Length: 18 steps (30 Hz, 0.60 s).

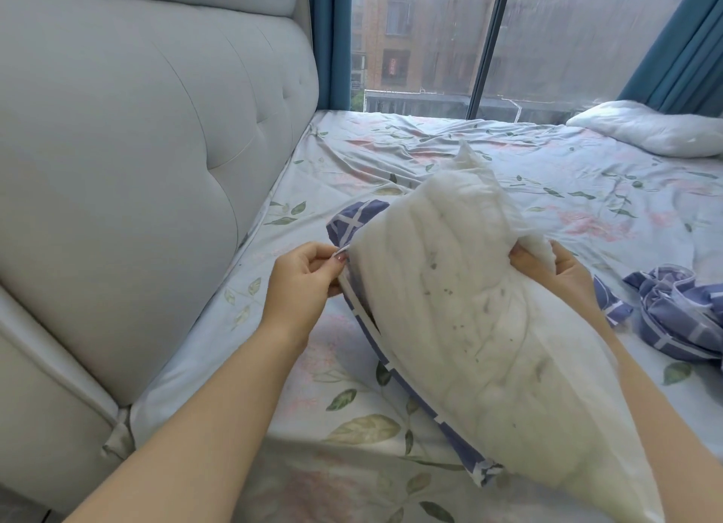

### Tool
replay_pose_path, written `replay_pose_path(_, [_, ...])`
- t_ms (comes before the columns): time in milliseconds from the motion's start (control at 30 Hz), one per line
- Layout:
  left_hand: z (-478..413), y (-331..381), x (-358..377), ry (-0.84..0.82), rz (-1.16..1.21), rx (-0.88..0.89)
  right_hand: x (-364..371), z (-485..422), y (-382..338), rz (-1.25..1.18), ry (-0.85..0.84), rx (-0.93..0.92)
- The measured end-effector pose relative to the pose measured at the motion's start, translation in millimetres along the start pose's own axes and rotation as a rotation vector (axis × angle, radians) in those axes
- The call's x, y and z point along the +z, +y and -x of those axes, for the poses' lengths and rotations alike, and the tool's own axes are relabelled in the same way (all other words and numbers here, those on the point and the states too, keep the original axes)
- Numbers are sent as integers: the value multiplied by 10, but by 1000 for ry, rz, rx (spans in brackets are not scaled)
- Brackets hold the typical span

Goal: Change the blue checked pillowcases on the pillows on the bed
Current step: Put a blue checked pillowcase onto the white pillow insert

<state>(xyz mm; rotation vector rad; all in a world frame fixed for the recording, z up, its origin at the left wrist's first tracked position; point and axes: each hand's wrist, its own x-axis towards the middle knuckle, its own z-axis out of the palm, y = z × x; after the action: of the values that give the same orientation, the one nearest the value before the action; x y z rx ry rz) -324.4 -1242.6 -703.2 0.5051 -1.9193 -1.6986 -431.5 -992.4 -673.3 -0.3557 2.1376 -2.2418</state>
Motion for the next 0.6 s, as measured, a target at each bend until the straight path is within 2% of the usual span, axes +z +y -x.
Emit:
replay_pose_path(67, [80, 93, -16, -142, 318, -168, 32, 29, -34, 45, 4, -30])
replay_pose_path(200, [223, 296, -42, -350, 715, -237, 132, 94, -76, 81, -89, -53])
replay_pose_path(367, [305, 452, -107, -358, 669, -182, 275, 197, -102, 74, -153, -124])
replay_pose_path(500, [390, 569, -183, -442, 859, -122, 370, 243, -97, 80, -143, -149])
replay_pose_path(600, [420, 580, -203, -510, 906, -89, 443, 245, -67, 92, -140, -112])
